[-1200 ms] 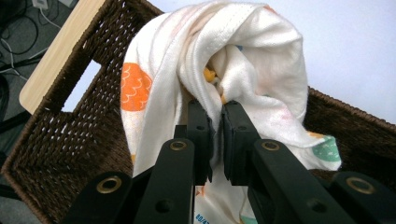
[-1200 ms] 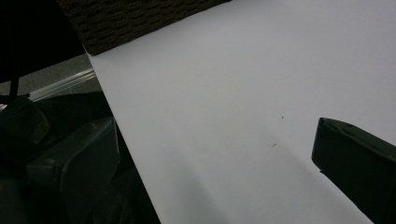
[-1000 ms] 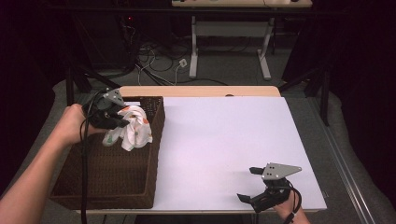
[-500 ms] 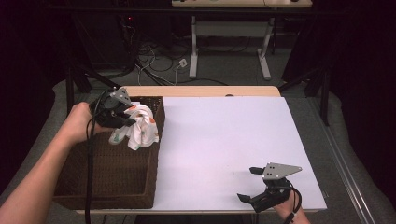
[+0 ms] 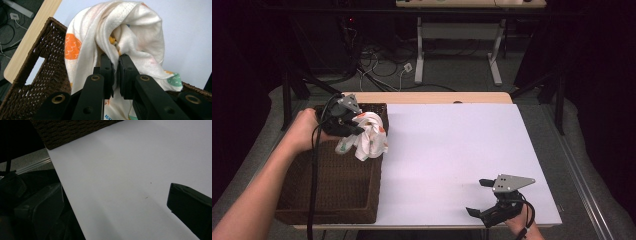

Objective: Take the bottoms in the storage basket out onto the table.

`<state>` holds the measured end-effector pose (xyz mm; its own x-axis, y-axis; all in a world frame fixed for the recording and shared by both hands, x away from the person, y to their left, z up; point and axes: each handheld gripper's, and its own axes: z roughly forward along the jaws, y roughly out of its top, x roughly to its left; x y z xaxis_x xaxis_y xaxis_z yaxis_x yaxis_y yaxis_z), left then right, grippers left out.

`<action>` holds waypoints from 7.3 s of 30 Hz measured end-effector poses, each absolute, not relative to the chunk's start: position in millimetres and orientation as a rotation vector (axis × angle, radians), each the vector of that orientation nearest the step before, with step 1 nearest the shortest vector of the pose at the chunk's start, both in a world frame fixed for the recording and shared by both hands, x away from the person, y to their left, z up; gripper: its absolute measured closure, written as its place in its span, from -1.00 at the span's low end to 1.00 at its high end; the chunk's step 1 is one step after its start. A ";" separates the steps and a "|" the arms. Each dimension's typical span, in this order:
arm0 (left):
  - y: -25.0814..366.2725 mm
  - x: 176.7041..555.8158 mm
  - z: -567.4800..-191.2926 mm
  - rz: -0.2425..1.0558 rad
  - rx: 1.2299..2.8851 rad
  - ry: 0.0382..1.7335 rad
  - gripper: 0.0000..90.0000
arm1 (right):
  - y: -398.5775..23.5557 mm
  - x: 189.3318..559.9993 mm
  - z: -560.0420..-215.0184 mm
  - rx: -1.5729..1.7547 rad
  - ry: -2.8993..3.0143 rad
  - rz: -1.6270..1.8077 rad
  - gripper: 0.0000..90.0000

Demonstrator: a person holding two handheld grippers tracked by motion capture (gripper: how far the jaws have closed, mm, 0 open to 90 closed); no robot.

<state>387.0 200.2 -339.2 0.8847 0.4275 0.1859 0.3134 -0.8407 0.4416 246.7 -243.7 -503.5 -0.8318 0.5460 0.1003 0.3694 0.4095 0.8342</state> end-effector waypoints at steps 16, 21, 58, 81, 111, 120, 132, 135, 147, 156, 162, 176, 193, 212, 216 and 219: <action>177.0 388.0 -338.4 0.370 2.702 0.395 0.85 | -244.1 247.3 -503.7 0.815 2.468 1.398 -0.99; 168.7 388.2 -338.3 0.370 2.723 0.365 0.85 | -243.9 247.6 -503.9 0.811 2.467 1.402 -0.99; 132.8 388.5 -342.4 0.349 2.719 0.264 0.85 | -243.9 248.5 -504.4 0.810 2.463 1.410 -0.99; 116.6 389.6 -348.0 0.342 2.688 0.225 0.85 | -244.2 248.6 -504.1 0.808 2.467 1.410 -0.99; 96.6 393.5 -358.2 0.329 2.636 0.232 0.85 | -244.5 247.0 -502.9 0.814 2.455 1.416 -0.99; 91.4 396.4 -366.1 0.314 2.626 0.243 0.85 | -244.6 248.6 -503.7 0.810 2.457 1.420 -0.99; 79.1 397.2 -376.4 0.287 2.599 0.251 0.84 | -245.1 248.7 -504.0 0.816 2.452 1.420 -0.99; 78.5 398.4 -378.6 0.285 2.598 0.251 0.84 | -245.0 249.7 -504.5 0.809 2.460 1.417 -0.99; 74.3 398.0 -389.1 0.276 2.580 0.276 0.84 | -244.9 248.4 -503.5 0.817 2.455 1.423 -0.99; 74.3 399.2 -395.1 0.277 2.569 0.293 0.84 | -244.0 248.1 -503.4 0.814 2.453 1.429 -0.99; 73.2 400.0 -397.9 0.275 2.553 0.310 0.84 | -244.3 248.8 -503.9 0.812 2.443 1.435 -0.99; 69.4 402.2 -408.3 0.281 2.515 0.349 0.84 | -243.3 248.1 -503.8 0.814 2.454 1.428 -0.99; 65.0 403.3 -424.3 0.264 2.488 0.408 0.84 | -243.9 248.5 -503.2 0.817 2.454 1.425 -0.99; 60.0 409.1 -445.9 0.287 2.439 0.549 0.84 | -246.2 249.8 -502.2 0.815 2.441 1.437 -0.99; 60.1 410.5 -452.6 0.280 2.448 0.573 0.84 | -246.4 250.5 -502.7 0.826 2.433 1.444 -0.99; 59.4 411.4 -455.5 0.271 2.452 0.589 0.84 | -245.3 250.7 -503.1 0.829 2.443 1.445 -0.99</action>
